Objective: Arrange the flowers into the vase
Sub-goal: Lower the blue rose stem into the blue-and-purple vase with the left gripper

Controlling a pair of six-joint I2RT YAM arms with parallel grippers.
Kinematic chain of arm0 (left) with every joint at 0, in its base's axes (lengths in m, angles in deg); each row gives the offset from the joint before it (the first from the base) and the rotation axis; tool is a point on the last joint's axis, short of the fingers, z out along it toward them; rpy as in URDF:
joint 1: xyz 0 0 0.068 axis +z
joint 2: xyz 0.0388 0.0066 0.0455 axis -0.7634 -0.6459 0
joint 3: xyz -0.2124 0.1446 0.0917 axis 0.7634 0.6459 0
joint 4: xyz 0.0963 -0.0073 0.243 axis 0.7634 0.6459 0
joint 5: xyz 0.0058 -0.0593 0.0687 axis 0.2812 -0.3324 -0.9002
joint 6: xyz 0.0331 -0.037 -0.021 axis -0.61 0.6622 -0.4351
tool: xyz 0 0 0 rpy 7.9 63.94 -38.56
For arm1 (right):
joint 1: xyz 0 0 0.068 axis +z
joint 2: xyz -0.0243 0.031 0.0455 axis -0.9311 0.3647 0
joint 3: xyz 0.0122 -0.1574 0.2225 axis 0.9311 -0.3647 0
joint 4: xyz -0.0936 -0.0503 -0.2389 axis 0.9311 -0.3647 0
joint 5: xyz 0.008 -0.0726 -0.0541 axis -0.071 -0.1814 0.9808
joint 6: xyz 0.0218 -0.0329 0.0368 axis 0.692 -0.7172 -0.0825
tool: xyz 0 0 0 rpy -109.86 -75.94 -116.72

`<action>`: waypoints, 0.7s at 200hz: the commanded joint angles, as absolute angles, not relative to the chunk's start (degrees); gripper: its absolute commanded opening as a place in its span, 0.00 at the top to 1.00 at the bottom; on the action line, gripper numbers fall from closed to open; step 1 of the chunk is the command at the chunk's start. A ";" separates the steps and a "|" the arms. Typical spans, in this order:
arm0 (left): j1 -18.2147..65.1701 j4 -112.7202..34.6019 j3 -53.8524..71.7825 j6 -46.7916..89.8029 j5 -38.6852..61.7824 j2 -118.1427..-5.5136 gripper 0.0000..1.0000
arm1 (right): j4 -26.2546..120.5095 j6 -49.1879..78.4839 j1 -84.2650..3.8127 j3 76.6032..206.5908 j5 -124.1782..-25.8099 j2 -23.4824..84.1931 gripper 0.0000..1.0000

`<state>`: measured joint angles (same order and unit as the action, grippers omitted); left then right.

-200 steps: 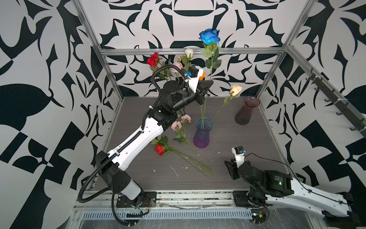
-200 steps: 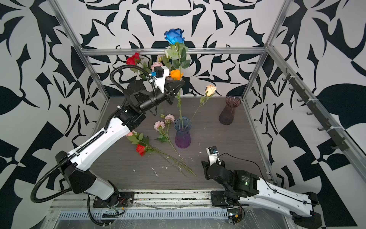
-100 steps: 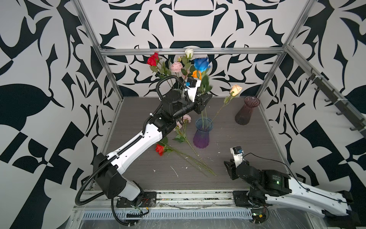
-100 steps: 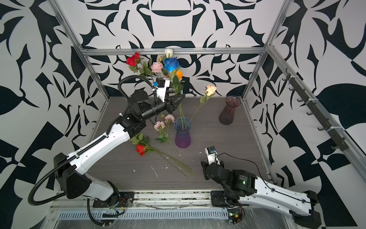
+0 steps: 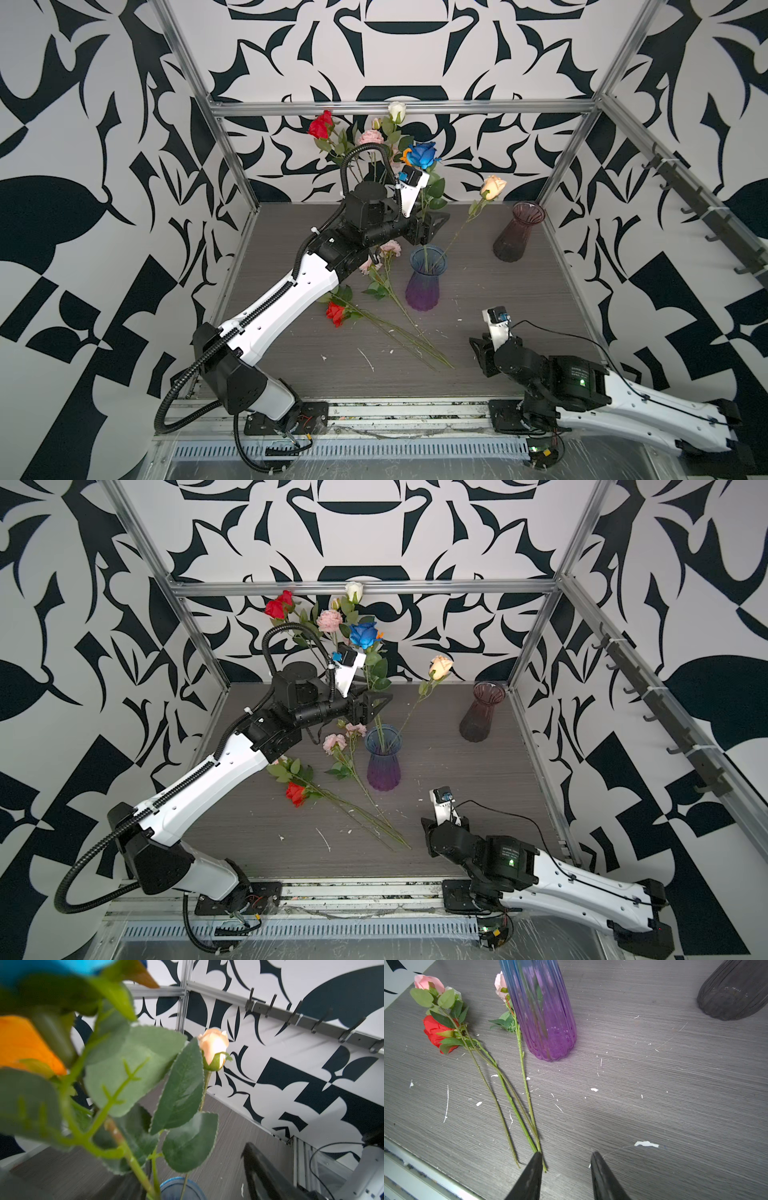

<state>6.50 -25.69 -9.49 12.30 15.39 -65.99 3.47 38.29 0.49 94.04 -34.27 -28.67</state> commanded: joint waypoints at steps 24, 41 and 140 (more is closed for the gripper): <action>6.44 -18.52 -17.66 7.15 17.78 -67.85 0.38 | 4.76 37.56 0.56 94.98 -34.07 -28.40 0.58; 6.43 -14.00 -24.41 5.51 20.33 -71.23 0.38 | 4.62 37.66 0.56 95.00 -34.03 -28.85 0.58; 6.44 -3.09 -30.02 6.06 19.38 -75.58 0.31 | 4.52 37.65 0.56 94.82 -34.28 -29.67 0.58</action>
<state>6.50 -3.07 -34.14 6.18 21.42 -79.54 3.71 38.29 0.49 94.04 -34.53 -29.15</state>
